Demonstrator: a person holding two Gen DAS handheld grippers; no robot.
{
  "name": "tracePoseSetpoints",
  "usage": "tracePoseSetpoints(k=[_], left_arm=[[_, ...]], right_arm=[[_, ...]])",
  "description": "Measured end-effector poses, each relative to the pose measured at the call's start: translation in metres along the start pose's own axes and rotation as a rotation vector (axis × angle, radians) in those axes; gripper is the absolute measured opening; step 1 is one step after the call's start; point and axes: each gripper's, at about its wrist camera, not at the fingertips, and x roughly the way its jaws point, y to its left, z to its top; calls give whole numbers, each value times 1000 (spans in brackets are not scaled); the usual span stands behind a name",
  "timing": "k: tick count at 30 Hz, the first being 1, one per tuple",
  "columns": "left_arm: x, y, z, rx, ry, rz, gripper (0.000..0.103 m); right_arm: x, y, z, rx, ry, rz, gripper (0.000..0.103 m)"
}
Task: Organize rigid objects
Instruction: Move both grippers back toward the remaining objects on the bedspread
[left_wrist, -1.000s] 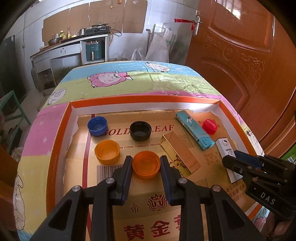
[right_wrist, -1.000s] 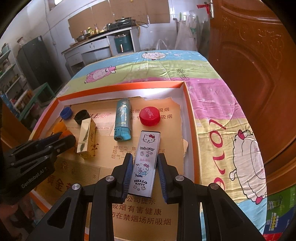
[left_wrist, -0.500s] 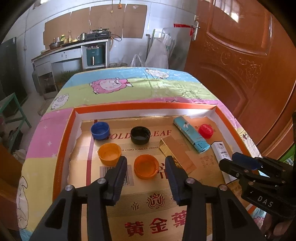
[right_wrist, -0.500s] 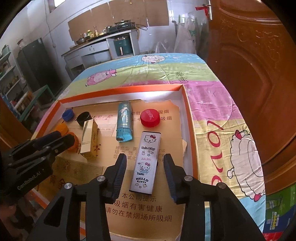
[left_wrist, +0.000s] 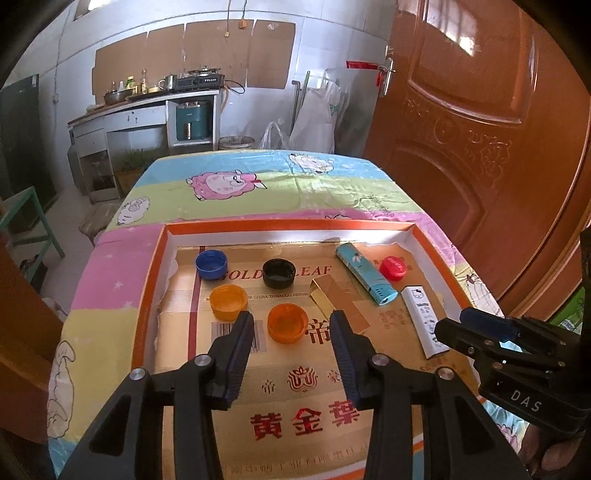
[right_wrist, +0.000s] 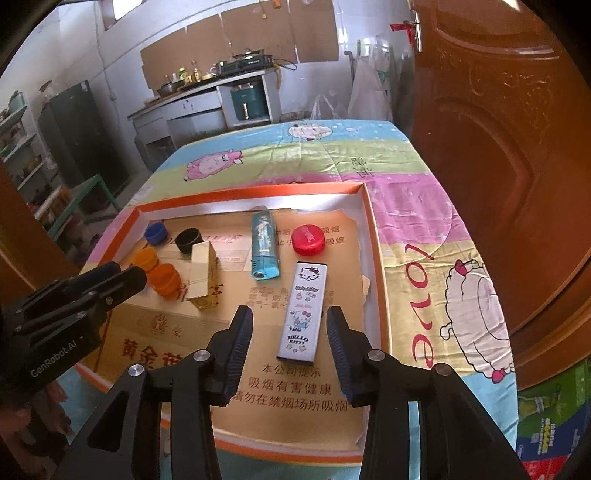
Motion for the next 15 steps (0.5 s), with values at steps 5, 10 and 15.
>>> tracePoseSetpoints(k=[5,10,15], left_arm=[[-15,0,-2,-4,-17,-1,43],[-29,0,-6,-4,-28,-3,43],[-43,-2,-10,-2,-40,-1,43]], right_arm=[[-14,5,-3,-6,-15,0,43],[-28,10,-7,-12,-27,-1,43],[-41,16,-12,-19,-39,0,43]])
